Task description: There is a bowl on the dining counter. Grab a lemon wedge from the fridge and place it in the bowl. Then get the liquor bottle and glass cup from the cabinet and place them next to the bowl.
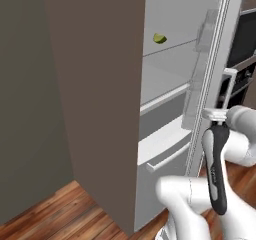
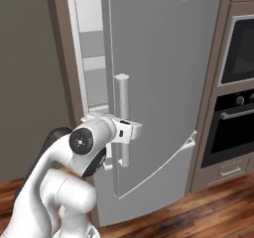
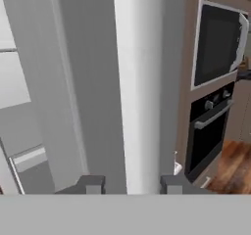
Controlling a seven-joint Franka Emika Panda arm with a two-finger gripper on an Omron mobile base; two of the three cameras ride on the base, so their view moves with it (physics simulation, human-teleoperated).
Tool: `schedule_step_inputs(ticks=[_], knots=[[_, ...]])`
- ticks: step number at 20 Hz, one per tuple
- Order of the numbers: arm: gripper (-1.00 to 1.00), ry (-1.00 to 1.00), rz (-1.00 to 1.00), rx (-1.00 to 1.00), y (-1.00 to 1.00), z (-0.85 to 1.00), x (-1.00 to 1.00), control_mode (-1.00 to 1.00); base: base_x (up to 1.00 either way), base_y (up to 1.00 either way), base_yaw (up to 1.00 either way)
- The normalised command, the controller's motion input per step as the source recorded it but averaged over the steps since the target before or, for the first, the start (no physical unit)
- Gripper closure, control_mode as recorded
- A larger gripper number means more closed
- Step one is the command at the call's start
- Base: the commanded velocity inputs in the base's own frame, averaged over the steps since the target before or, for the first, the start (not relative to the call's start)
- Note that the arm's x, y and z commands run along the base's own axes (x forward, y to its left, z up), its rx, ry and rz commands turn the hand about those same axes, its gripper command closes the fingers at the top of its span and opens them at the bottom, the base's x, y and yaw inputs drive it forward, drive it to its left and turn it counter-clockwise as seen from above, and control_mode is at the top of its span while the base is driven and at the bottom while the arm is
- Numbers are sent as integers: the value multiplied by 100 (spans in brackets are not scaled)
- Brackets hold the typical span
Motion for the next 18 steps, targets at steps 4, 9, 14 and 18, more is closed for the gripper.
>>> schedule_step_inputs(ticks=[4, 9, 14, 18], knots=[[-100, 0, 0, 2, 11, 82, -91, -100, 0, 0, 0], [-100, 0, 0, 0, 49, 90, -100, -100, 0, 0, 0], [-100, 9, 0, -5, 94, 64, -80, -100, 0, 0, 0], [-100, 26, -7, -15, 98, 32, 1, -100, 0, 0, 0]])
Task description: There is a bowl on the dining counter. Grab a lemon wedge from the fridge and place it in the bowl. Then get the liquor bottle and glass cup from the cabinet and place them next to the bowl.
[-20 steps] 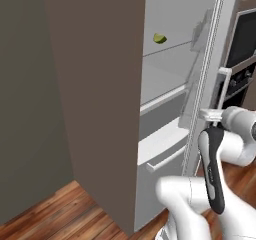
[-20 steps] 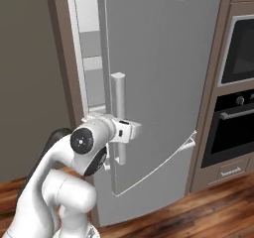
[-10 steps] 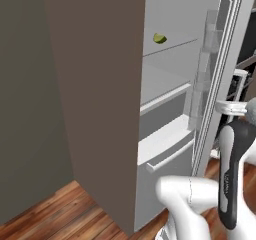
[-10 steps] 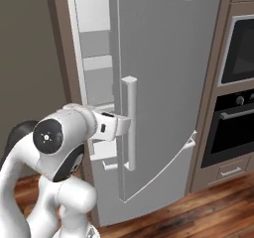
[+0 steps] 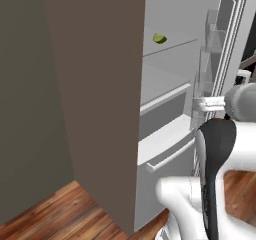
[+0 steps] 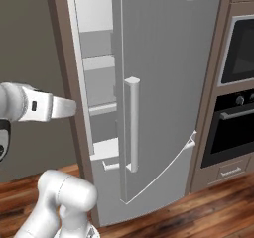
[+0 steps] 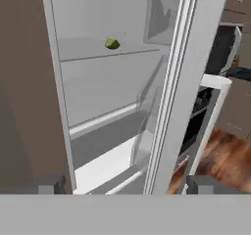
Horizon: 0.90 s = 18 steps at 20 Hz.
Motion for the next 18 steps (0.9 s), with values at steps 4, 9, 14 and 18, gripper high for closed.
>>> schedule_step_inputs(ticks=[4, 9, 14, 18], knots=[[-100, 32, -13, -6, 35, 12, 72, -100, 0, 0, 0], [-100, 18, -14, 0, 0, -7, 82, -100, 0, 0, 0], [-100, -11, -12, -6, 0, -37, 59, -100, 0, 0, 0], [-100, -15, -14, -11, 0, -38, 55, -100, 0, 0, 0]])
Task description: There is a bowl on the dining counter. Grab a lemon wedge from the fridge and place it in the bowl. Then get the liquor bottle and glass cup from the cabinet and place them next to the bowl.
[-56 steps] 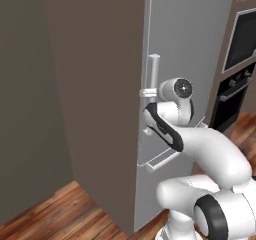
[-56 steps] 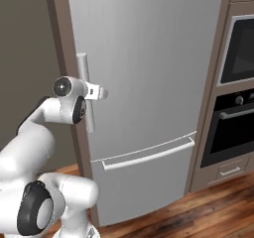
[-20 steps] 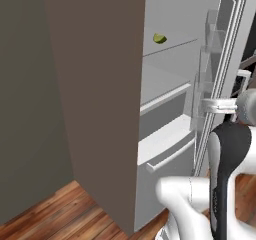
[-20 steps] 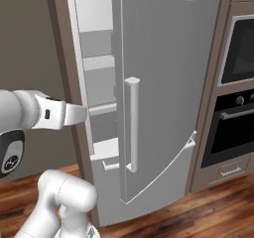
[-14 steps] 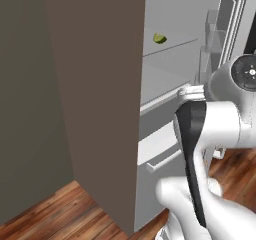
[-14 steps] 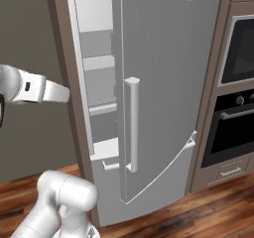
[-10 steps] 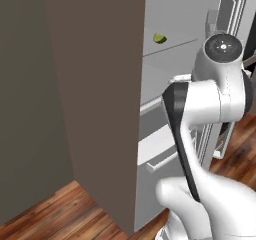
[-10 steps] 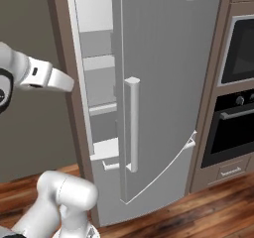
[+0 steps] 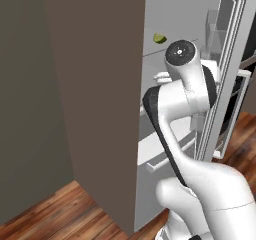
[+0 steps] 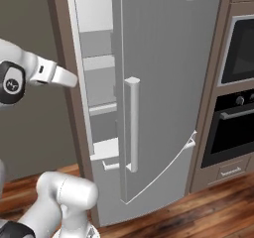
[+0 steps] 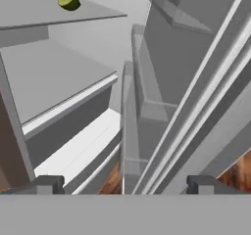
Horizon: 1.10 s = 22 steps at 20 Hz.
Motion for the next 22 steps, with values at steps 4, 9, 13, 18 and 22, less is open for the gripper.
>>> schedule_step_inputs(ticks=[4, 9, 13, 18, 22], knots=[[-100, 0, -16, -10, -14, -35, 72, -100, 0, 0, 0], [-100, 9, -18, -6, -28, -8, 69, -100, 0, 0, 0], [-100, 14, -18, -4, -36, 0, 61, -100, 0, 0, 0], [-100, 13, -17, -4, -41, -10, 51, -100, 0, 0, 0], [-100, 10, -17, -4, -40, -16, 43, -100, 0, 0, 0]])
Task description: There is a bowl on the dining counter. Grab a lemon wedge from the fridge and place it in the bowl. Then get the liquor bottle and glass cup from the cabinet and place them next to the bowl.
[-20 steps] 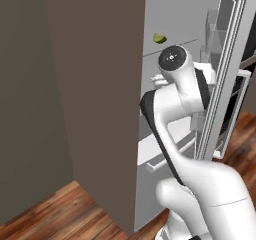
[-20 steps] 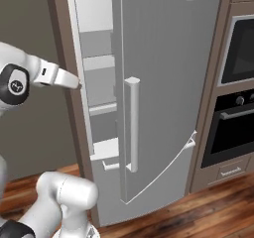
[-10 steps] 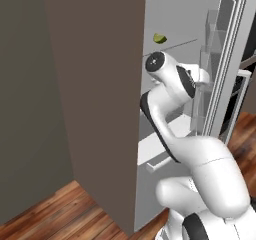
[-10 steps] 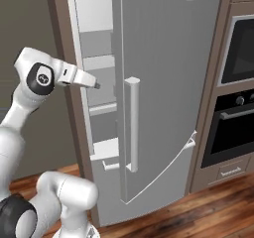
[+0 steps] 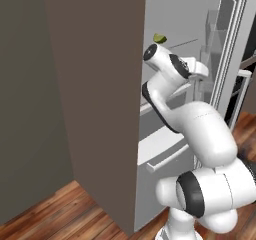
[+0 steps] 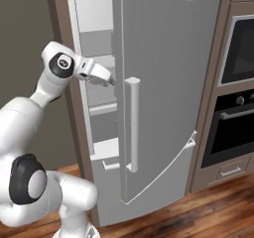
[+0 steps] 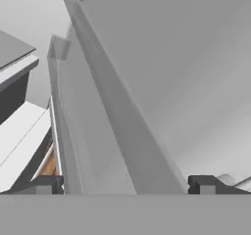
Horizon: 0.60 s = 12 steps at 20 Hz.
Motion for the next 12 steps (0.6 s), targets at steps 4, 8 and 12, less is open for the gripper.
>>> schedule_step_inputs(ticks=[4, 8, 12], knots=[[-100, 2, -17, -6, -41, -17, 23, -100, 0, 0, 0], [-100, 0, -16, -7, -47, -19, 12, -100, 0, 0, 0], [-100, 0, -16, -7, -79, -23, -4, -100, 0, 0, 0]])
